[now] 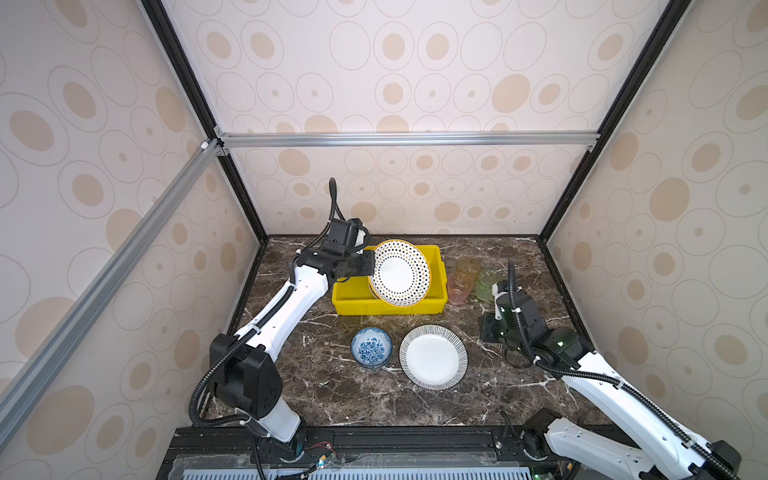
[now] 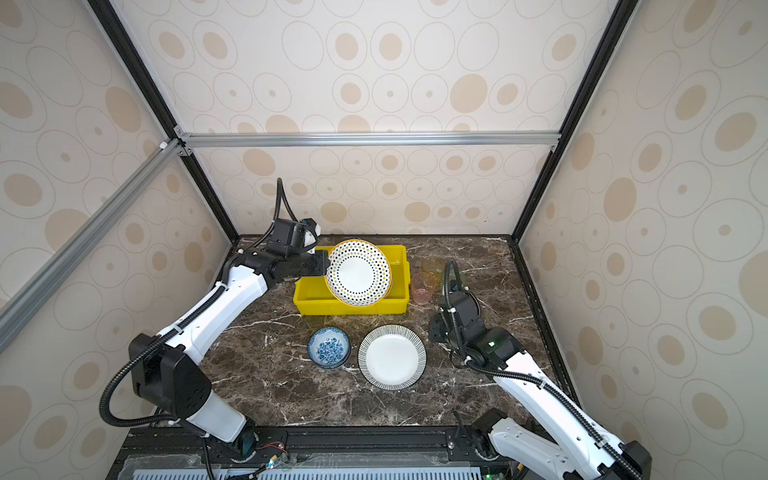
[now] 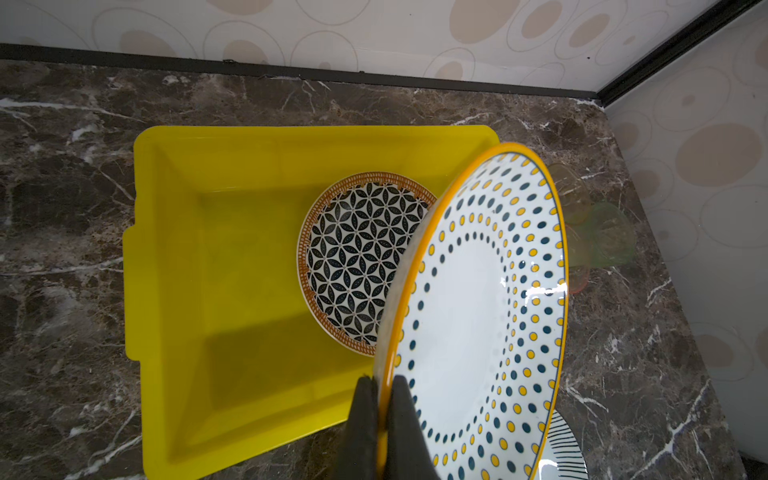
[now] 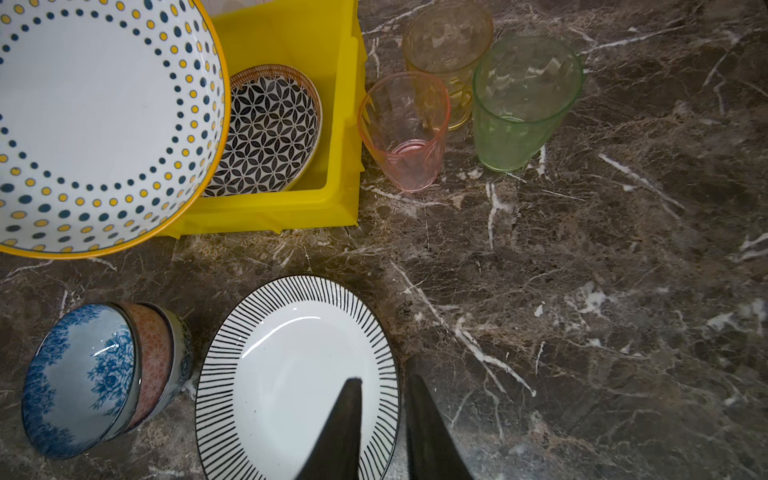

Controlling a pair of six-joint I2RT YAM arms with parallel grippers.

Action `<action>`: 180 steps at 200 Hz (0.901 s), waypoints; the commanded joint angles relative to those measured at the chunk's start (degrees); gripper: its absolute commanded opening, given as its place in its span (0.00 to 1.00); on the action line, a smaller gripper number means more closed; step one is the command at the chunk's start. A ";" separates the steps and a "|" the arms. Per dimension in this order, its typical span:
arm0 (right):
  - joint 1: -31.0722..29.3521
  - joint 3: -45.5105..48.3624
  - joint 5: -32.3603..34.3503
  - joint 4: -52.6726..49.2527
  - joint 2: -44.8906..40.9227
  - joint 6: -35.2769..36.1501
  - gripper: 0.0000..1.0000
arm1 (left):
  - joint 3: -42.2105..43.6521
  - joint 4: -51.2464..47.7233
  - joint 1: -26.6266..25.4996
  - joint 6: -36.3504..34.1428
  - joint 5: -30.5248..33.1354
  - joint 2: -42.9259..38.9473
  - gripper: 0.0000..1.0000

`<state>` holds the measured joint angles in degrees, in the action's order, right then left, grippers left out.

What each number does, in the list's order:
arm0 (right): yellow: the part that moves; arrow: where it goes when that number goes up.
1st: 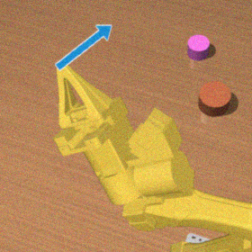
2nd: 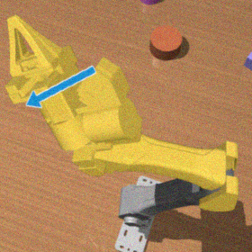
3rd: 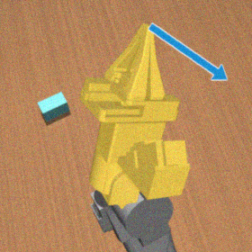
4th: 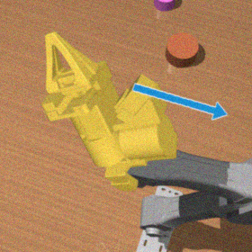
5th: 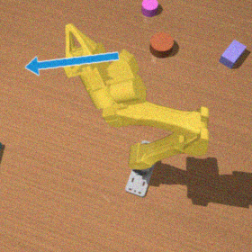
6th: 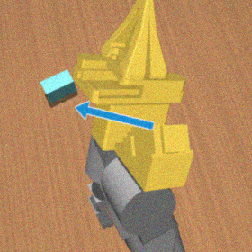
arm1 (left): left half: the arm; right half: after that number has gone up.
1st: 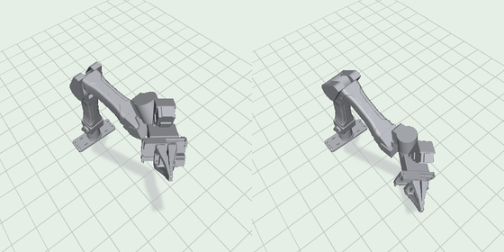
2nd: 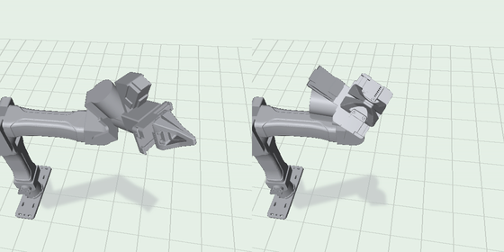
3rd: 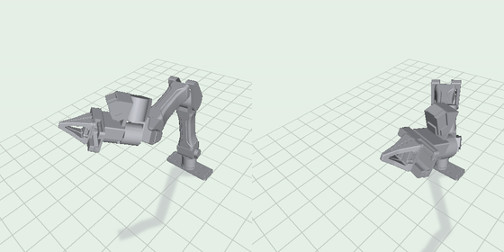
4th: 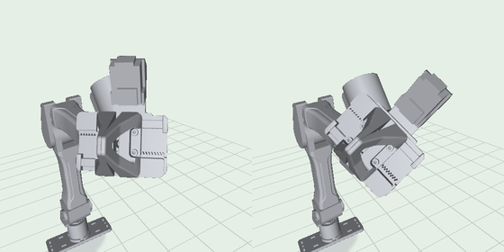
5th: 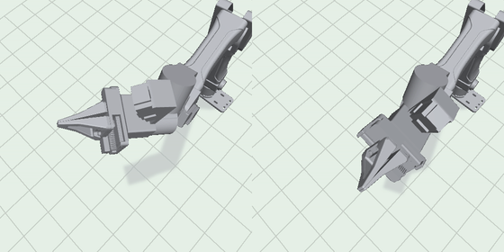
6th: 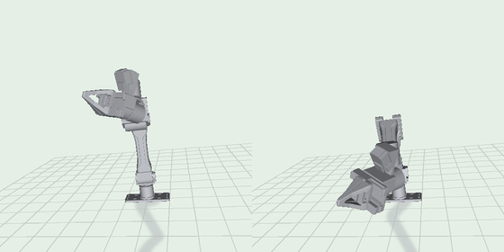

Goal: Place the mixed dishes into the plastic bin
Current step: 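Carry the dotted plate with the left gripper over the yellow bin, then lower the dotted plate onto the patterned plate in the bin with the left gripper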

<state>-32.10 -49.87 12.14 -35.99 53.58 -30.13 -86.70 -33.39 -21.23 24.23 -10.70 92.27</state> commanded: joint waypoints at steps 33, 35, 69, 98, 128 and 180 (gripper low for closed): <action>-0.33 -3.23 1.41 0.48 3.02 0.89 0.23 | -6.80 6.96 2.98 0.91 -3.26 3.53 0.00; -0.33 -3.33 1.40 0.41 3.20 0.93 0.23 | -6.81 7.05 3.07 0.91 -3.23 3.64 0.00; -0.33 -5.28 1.23 0.89 5.68 1.44 0.23 | -7.28 9.03 4.36 1.22 -3.19 6.74 0.00; -0.38 -6.33 0.79 1.25 7.70 1.34 0.23 | -9.03 10.07 5.27 1.36 -4.21 9.82 0.00; -0.33 -6.99 0.70 1.62 9.08 1.31 0.23 | -10.25 10.69 5.93 1.29 -4.47 12.45 0.00; -0.25 -7.18 1.06 2.58 10.64 1.32 0.23 | -11.65 10.71 6.20 0.52 -5.19 16.33 0.00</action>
<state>-32.10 -55.40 12.51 -34.15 63.33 -29.06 -93.47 -28.25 -15.53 24.21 -12.84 109.16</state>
